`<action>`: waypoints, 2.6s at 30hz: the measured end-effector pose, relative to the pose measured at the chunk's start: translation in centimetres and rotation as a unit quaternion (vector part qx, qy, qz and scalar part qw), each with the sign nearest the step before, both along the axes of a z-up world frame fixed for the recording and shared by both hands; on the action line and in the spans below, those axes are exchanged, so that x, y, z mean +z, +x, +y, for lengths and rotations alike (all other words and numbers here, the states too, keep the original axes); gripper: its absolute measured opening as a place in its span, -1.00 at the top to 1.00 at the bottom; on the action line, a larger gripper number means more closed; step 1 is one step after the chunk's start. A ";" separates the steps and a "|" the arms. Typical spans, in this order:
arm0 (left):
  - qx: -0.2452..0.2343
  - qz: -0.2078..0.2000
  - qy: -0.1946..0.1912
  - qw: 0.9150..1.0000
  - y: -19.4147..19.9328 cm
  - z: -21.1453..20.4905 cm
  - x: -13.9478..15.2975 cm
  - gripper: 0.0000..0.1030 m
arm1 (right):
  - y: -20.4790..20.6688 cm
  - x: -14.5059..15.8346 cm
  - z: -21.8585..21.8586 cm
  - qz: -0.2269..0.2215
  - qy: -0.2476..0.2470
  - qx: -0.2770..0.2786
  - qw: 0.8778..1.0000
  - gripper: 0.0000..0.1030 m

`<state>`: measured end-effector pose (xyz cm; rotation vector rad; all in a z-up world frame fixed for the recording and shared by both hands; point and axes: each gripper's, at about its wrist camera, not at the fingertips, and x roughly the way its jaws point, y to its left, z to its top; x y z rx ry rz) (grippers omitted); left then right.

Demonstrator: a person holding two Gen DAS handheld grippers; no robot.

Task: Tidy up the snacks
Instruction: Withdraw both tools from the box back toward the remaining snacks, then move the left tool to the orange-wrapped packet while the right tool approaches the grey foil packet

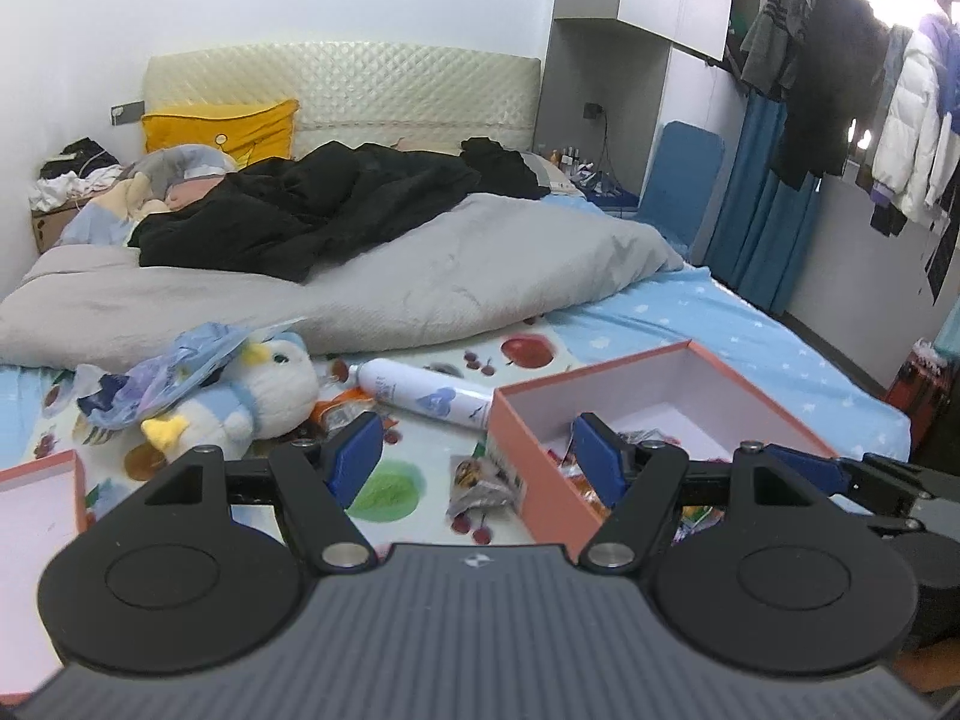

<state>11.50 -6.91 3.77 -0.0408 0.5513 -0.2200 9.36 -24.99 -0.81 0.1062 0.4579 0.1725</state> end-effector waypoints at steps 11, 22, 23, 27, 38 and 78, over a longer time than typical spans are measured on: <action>0.028 0.038 -0.008 0.999 -3.4 3.1 -4.1 -0.45 | -2.4 -3.2 4.0 0.039 -0.007 0.039 0.998 -0.20; 0.060 0.081 -0.012 0.995 -5.9 6.4 -9.3 -0.45 | -5.1 -6.0 6.6 0.063 -0.016 0.050 0.997 -0.21; 0.062 0.085 -0.015 0.994 -5.9 6.7 -9.7 -0.45 | -5.1 -6.1 6.8 0.061 -0.019 0.050 0.997 -0.21; 0.073 0.094 -0.015 0.993 -5.7 7.5 -10.6 -0.46 | -4.6 -6.7 7.5 0.066 -0.026 0.057 0.996 -0.21; 0.126 0.104 -0.038 0.986 -2.9 9.9 -13.0 -0.52 | -2.0 -8.8 8.9 0.086 -0.054 0.063 0.993 -0.21; 0.078 0.130 -0.215 0.965 29.4 12.7 -26.9 -0.54 | 19.1 -20.3 15.0 -0.001 -0.336 0.033 0.941 -0.18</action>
